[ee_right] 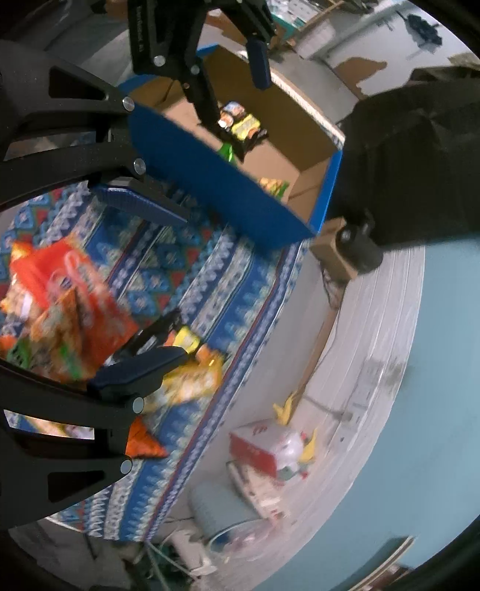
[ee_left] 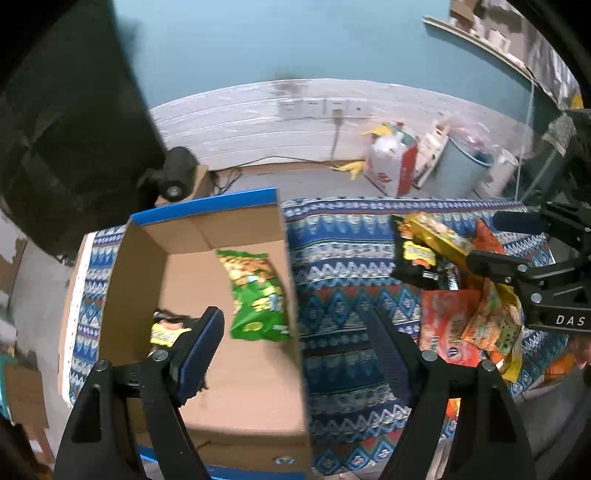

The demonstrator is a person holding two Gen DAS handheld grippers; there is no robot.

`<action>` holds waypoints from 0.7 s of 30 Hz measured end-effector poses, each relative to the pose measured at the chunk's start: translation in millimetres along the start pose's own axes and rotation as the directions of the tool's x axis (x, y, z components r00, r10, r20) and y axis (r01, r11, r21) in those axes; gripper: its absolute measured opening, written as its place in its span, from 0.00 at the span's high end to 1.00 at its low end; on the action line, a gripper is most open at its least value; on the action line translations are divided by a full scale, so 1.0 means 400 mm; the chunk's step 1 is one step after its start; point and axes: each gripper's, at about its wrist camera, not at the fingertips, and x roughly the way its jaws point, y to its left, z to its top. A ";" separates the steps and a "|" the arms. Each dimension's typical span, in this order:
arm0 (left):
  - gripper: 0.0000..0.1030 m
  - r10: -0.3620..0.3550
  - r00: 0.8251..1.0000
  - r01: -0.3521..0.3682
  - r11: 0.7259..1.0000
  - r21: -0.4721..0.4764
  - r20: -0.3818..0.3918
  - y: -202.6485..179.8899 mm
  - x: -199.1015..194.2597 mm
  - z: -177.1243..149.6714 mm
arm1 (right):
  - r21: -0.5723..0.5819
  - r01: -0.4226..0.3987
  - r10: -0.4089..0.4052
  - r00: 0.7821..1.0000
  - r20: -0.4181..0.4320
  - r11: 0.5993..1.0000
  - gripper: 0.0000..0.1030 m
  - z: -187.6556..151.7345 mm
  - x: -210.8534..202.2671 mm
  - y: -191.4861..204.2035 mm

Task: Organize snacks
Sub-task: 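Grasp the orange chip bag with the left tool while the right tool grasps a gold wafer bar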

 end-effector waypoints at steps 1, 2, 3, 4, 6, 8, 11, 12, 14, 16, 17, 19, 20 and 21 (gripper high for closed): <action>0.21 -0.005 1.000 0.005 1.000 0.009 -0.001 -0.015 0.000 0.001 | 0.013 0.009 -0.009 1.000 -0.001 1.000 0.34 -0.014 -0.008 -0.021; 0.21 -0.010 1.000 0.010 1.000 0.017 -0.002 -0.026 0.003 0.001 | 0.023 0.014 -0.014 1.000 -0.001 1.000 0.35 -0.025 -0.015 -0.036; 0.21 -0.016 1.000 0.016 1.000 0.026 -0.005 -0.040 0.006 0.002 | 0.033 0.018 -0.018 1.000 -0.002 0.999 0.34 -0.038 -0.022 -0.053; 0.21 -0.021 1.000 0.021 0.999 0.037 -0.012 -0.055 0.011 0.003 | 0.045 0.024 -0.024 1.000 -0.003 0.999 0.35 -0.051 -0.028 -0.072; 0.21 -0.031 0.999 0.033 0.998 0.059 -0.031 -0.088 0.025 0.002 | 0.066 0.036 -0.035 0.999 -0.006 0.997 0.34 -0.073 -0.037 -0.100; 0.21 -0.039 0.998 0.043 0.996 0.078 -0.050 -0.118 0.040 -0.002 | 0.089 0.052 -0.051 0.999 -0.009 0.995 0.34 -0.100 -0.047 -0.135; 0.21 -0.051 0.995 0.059 0.993 0.102 -0.083 -0.160 0.066 -0.011 | 0.123 0.072 -0.070 0.997 -0.018 0.990 0.34 -0.137 -0.054 -0.180; 0.21 -0.054 0.994 0.064 0.992 0.107 -0.091 -0.170 0.071 -0.015 | 0.136 0.078 -0.075 0.997 -0.023 0.988 0.34 -0.150 -0.054 -0.195; 0.21 -0.062 0.992 0.076 0.989 0.126 -0.114 -0.201 0.087 -0.024 | 0.160 0.092 -0.088 0.996 -0.034 0.983 0.34 -0.176 -0.053 -0.226; 0.21 -0.061 0.990 0.078 0.987 0.142 -0.124 -0.225 0.099 -0.031 | 0.183 0.106 -0.100 0.994 -0.045 0.977 0.34 -0.200 -0.052 -0.255; 0.21 -0.058 0.990 0.078 0.985 0.153 -0.131 -0.240 0.108 -0.034 | 0.194 0.113 -0.105 0.993 -0.050 0.974 0.34 -0.212 -0.052 -0.269; 0.21 -0.062 0.988 0.085 0.982 0.166 -0.141 -0.259 0.121 -0.035 | 0.217 0.124 -0.113 0.992 -0.063 0.968 0.34 -0.236 -0.050 -0.296; 0.21 -0.066 0.987 0.090 0.982 0.169 -0.144 -0.267 0.128 -0.037 | 0.226 0.130 -0.117 0.991 -0.069 0.965 0.35 -0.246 -0.049 -0.309; 0.21 -0.070 0.987 0.095 0.981 0.170 -0.147 -0.275 0.135 -0.040 | 0.234 0.137 -0.122 0.990 -0.077 0.962 0.35 -0.259 -0.048 -0.319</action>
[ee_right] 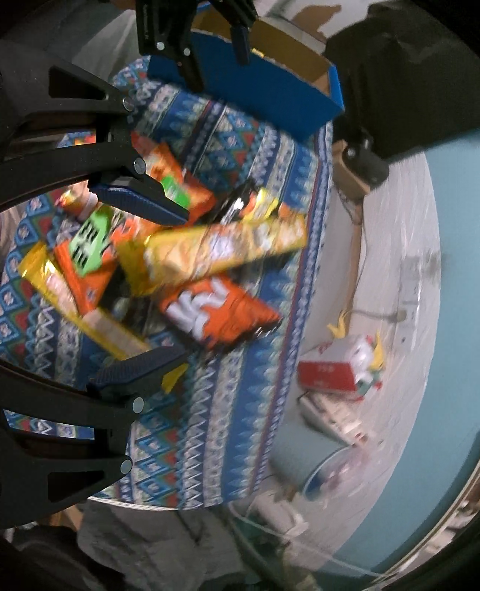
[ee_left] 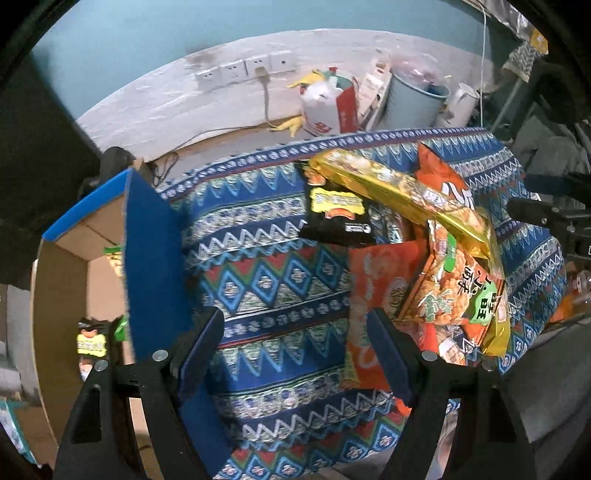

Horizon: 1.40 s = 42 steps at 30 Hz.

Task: Organize snacks
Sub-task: 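Grasp the orange chip bag with the left tool while the right tool grasps a gold wafer bar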

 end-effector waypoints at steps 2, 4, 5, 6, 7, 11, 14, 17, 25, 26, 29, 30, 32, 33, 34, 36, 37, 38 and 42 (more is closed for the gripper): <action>0.21 -0.024 1.000 0.024 1.000 0.005 -0.016 -0.018 0.022 -0.002 | 0.020 0.014 -0.014 1.000 -0.016 1.000 0.35 -0.018 0.011 -0.028; 0.21 -0.056 0.997 0.056 0.998 0.008 -0.044 -0.038 0.046 -0.007 | 0.049 0.028 -0.026 0.999 -0.035 0.998 0.35 -0.038 0.025 -0.056; 0.21 -0.068 0.996 0.068 0.998 0.006 -0.056 -0.046 0.056 -0.008 | 0.061 0.030 -0.027 0.999 -0.046 0.998 0.35 -0.047 0.030 -0.067; 0.21 -0.082 0.994 0.083 0.997 0.003 -0.066 -0.054 0.065 -0.010 | 0.071 0.032 -0.028 0.998 -0.057 0.997 0.35 -0.055 0.037 -0.077; 0.21 -0.101 0.992 0.102 0.995 -0.002 -0.078 -0.063 0.076 -0.012 | 0.080 0.037 -0.032 0.997 -0.069 0.996 0.35 -0.064 0.044 -0.088; 0.21 -0.145 0.983 0.144 0.989 -0.021 -0.109 -0.091 0.105 -0.013 | 0.109 0.067 -0.054 0.991 -0.120 0.992 0.35 -0.103 0.076 -0.125; 0.21 -0.176 0.978 0.173 0.984 -0.032 -0.116 -0.108 0.121 -0.008 | 0.144 0.080 -0.056 0.985 -0.165 0.986 0.35 -0.131 0.112 -0.152; 0.21 -0.219 0.968 0.216 0.976 -0.042 -0.125 -0.127 0.139 -0.006 | 0.195 0.074 -0.034 0.978 -0.205 0.978 0.35 -0.154 0.151 -0.171; 0.16 -0.190 0.970 0.194 0.981 0.011 -0.151 -0.165 0.194 0.004 | 0.235 0.052 0.015 0.962 -0.271 0.971 0.35 -0.168 0.249 -0.161; 0.16 -0.181 0.972 0.186 0.982 0.017 -0.152 -0.165 0.200 0.005 | 0.228 0.052 0.015 0.960 -0.280 0.972 0.35 -0.169 0.261 -0.158; 0.16 -0.142 0.975 0.153 0.987 0.048 -0.173 -0.165 0.232 0.003 | 0.188 0.059 -0.001 0.957 -0.291 0.980 0.35 -0.170 0.285 -0.154; 0.16 -0.130 0.975 0.142 0.988 0.056 -0.180 -0.167 0.241 0.003 | 0.171 0.057 -0.004 0.956 -0.293 0.984 0.38 -0.168 0.291 -0.155; 0.16 -0.081 0.979 0.096 0.993 0.071 -0.189 -0.158 0.261 0.002 | 0.155 0.061 -0.013 0.955 -0.295 0.986 0.54 -0.168 0.300 -0.158; 0.16 -0.061 0.980 0.076 0.994 0.074 -0.190 -0.151 0.268 0.001 | 0.147 0.074 -0.027 0.954 -0.300 0.986 0.55 -0.167 0.303 -0.163; 0.16 -0.040 0.980 0.055 0.996 0.072 -0.195 -0.141 0.278 0.001 | 0.130 0.099 -0.056 0.952 -0.300 0.987 0.56 -0.164 0.306 -0.168; 0.16 -0.028 0.978 0.039 0.998 0.049 -0.206 -0.123 0.290 0.002 | 0.098 0.132 -0.098 0.951 -0.295 0.986 0.63 -0.154 0.313 -0.173; 0.16 -0.032 0.976 0.039 0.999 0.031 -0.214 -0.112 0.297 0.003 | 0.085 0.151 -0.120 0.950 -0.288 0.985 0.64 -0.149 0.314 -0.178; 0.16 -0.031 0.975 0.036 0.999 0.018 -0.218 -0.107 0.302 0.004 | 0.078 0.163 -0.135 0.950 -0.281 0.984 0.64 -0.142 0.315 -0.184; 0.16 -0.023 0.977 0.026 1.000 0.011 -0.214 -0.080 0.300 0.000 | 0.114 0.176 -0.139 0.952 -0.273 0.978 0.63 -0.136 0.313 -0.209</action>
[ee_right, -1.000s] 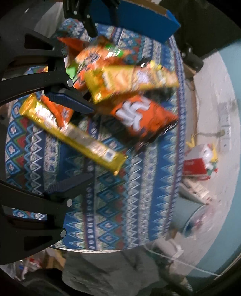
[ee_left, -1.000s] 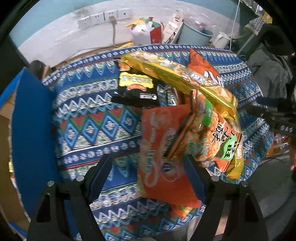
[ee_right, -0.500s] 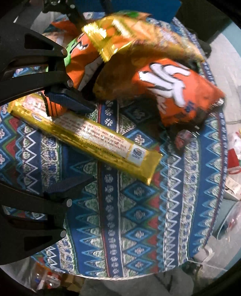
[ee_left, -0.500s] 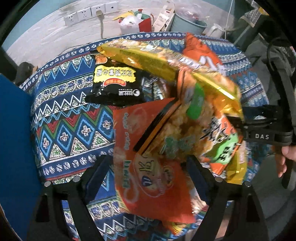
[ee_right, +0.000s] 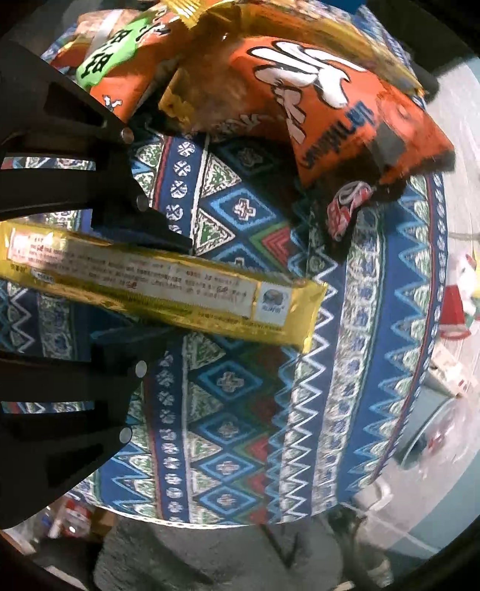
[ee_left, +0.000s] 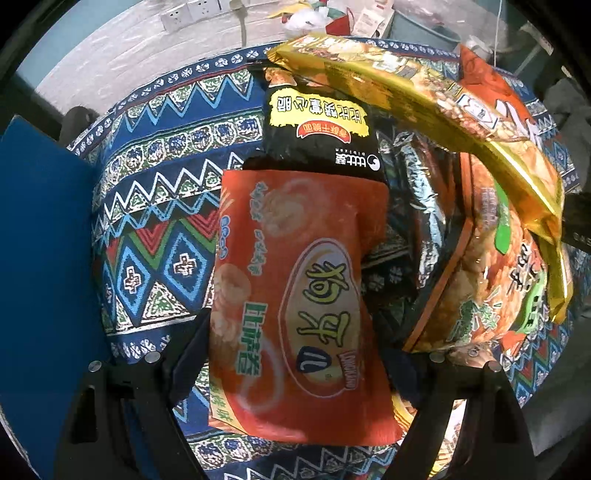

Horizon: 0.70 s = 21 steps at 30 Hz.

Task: Organize snacks
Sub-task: 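Grasp the orange chip bag with the left tool while the right tool grasps a gold wafer bar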

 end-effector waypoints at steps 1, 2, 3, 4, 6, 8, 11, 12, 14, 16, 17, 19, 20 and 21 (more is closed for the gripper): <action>0.16 0.009 1.000 -0.009 1.000 0.015 0.005 0.005 -0.003 -0.005 | 0.019 -0.010 0.010 1.000 -0.010 1.000 0.62 -0.006 -0.001 -0.001; 0.16 0.019 1.000 -0.019 0.999 0.027 0.008 0.004 -0.001 -0.005 | 0.023 -0.015 0.015 1.000 -0.014 1.000 0.57 -0.008 -0.004 -0.008; 0.16 0.030 0.999 -0.030 0.999 0.040 0.013 -0.001 0.001 -0.005 | 0.022 -0.018 0.019 1.000 -0.021 1.000 0.54 -0.020 -0.005 -0.007; 0.16 0.043 0.999 -0.044 0.997 0.059 0.018 -0.009 0.004 -0.006 | 0.021 -0.017 0.018 1.000 -0.025 1.000 0.54 -0.027 -0.007 -0.005; 0.16 0.061 0.998 -0.063 0.994 0.091 0.026 -0.028 0.008 -0.007 | 0.020 -0.017 0.017 1.000 -0.020 1.000 0.55 -0.046 0.008 -0.003; 0.24 0.085 0.995 -0.090 0.988 0.123 0.044 -0.046 0.008 -0.010 | 0.018 -0.021 0.021 1.000 -0.019 1.000 0.57 -0.042 0.007 0.006; 0.48 0.069 0.996 -0.077 0.989 0.127 0.063 -0.047 -0.004 -0.012 | 0.015 -0.015 0.015 1.000 -0.010 1.000 0.69 -0.038 0.000 0.002; 0.54 0.058 0.996 -0.065 0.991 0.119 0.061 -0.042 -0.009 -0.012 | 0.009 -0.014 0.014 1.000 -0.010 1.000 0.70 -0.035 -0.002 0.003; 0.62 0.042 0.997 -0.048 0.994 0.098 0.065 -0.025 -0.028 -0.013 | -0.001 -0.010 0.010 1.000 -0.009 1.000 0.70 -0.029 -0.006 -0.011; 0.66 0.043 0.996 -0.049 0.995 0.082 0.074 -0.011 -0.051 -0.016 | -0.008 -0.010 0.010 1.000 0.002 1.000 0.70 -0.031 -0.017 -0.008; 0.66 0.053 0.995 -0.060 0.995 0.081 0.089 -0.007 -0.062 -0.016 | -0.010 -0.010 0.010 1.000 0.009 1.000 0.71 -0.018 -0.034 -0.004; 0.67 0.082 0.989 -0.092 0.992 0.080 0.123 -0.002 -0.087 -0.023 | -0.011 -0.010 0.010 1.000 0.029 1.000 0.71 -0.017 -0.057 -0.004; 0.67 0.088 0.987 -0.099 0.992 0.077 0.133 0.007 -0.097 -0.021 | -0.010 -0.010 0.010 0.999 0.040 1.000 0.71 -0.017 -0.070 -0.006; 0.67 0.094 0.985 -0.105 0.992 0.073 0.143 0.013 -0.106 -0.020 | -0.009 -0.013 0.014 0.999 0.051 1.000 0.71 -0.017 -0.082 -0.008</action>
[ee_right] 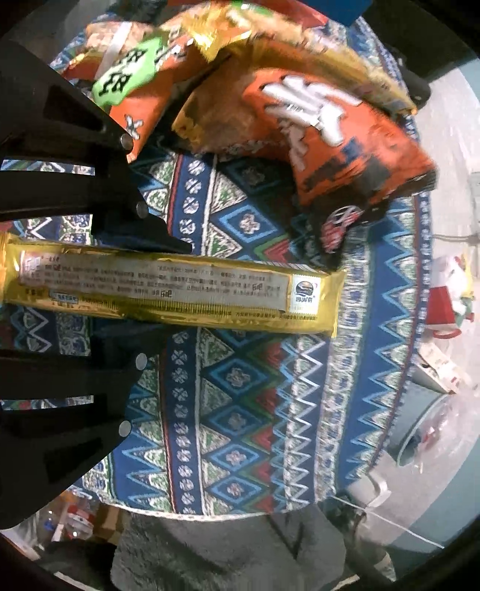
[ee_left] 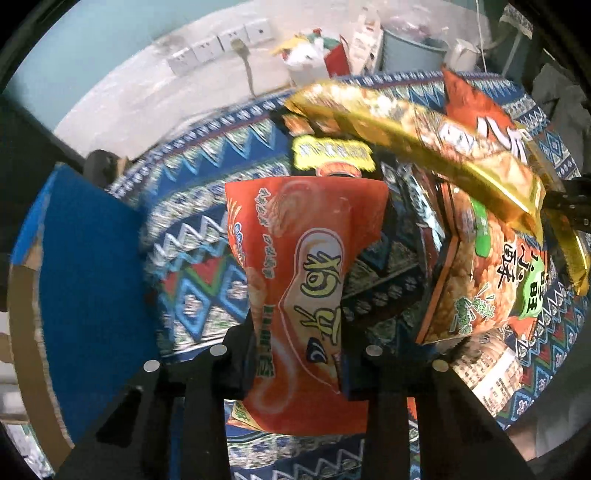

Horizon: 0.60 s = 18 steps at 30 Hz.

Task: Organize snacks
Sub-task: 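Grasp the orange chip bag with the left tool while the right tool grasps a gold wafer bar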

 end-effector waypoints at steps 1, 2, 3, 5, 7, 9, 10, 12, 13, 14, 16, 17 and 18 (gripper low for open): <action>0.67 0.010 1.000 -0.010 1.000 -0.007 0.009 0.018 -0.007 0.005 | 0.002 -0.003 0.003 1.000 0.007 1.000 0.71 0.006 -0.006 -0.007; 0.67 0.017 1.000 -0.017 1.000 -0.012 0.015 0.040 -0.010 0.012 | 0.004 -0.005 0.005 1.000 0.018 1.000 0.71 0.008 -0.018 -0.007; 0.67 0.027 0.999 -0.026 0.999 -0.020 0.022 0.050 -0.018 0.012 | 0.005 -0.006 0.006 1.000 0.028 1.000 0.71 0.009 -0.030 -0.007; 0.67 0.036 0.999 -0.034 0.999 -0.035 0.036 0.062 -0.039 0.012 | 0.004 -0.006 0.006 0.999 0.049 1.000 0.71 0.018 -0.051 -0.014; 0.67 0.039 0.998 -0.037 0.998 -0.051 0.050 0.072 -0.058 0.006 | 0.003 -0.004 0.004 0.998 0.067 1.000 0.71 0.022 -0.071 -0.016; 0.67 0.034 0.997 -0.029 0.997 -0.068 0.064 0.081 -0.075 0.006 | -0.001 -0.001 0.001 0.997 0.083 1.000 0.71 0.022 -0.095 -0.011; 0.67 0.028 0.997 -0.023 0.997 -0.076 0.072 0.082 -0.086 0.007 | 0.001 0.002 -0.002 0.996 0.091 1.000 0.71 0.027 -0.100 -0.011; 0.67 0.022 0.996 -0.015 0.996 -0.085 0.088 0.086 -0.103 0.005 | 0.002 0.002 -0.002 0.994 0.106 1.000 0.71 0.034 -0.108 -0.022; 0.67 0.022 0.995 -0.013 0.996 -0.087 0.099 0.084 -0.111 0.010 | 0.005 -0.001 0.000 0.993 0.115 1.000 0.71 0.037 -0.116 -0.024; 0.67 0.022 0.994 -0.013 0.996 -0.087 0.106 0.084 -0.117 0.008 | 0.007 -0.003 0.002 0.992 0.123 1.000 0.71 0.032 -0.126 -0.021; 0.67 0.024 0.992 -0.014 0.996 -0.085 0.126 0.081 -0.136 0.009 | 0.012 -0.009 0.008 0.990 0.142 1.000 0.71 0.034 -0.141 -0.023; 0.67 0.026 0.991 -0.015 0.996 -0.083 0.134 0.079 -0.143 0.010 | 0.013 -0.009 0.007 0.989 0.149 1.000 0.71 0.023 -0.152 -0.012; 0.67 0.027 0.990 -0.015 0.996 -0.082 0.142 0.078 -0.151 0.012 | 0.012 -0.010 0.008 0.987 0.158 1.000 0.71 0.025 -0.161 -0.012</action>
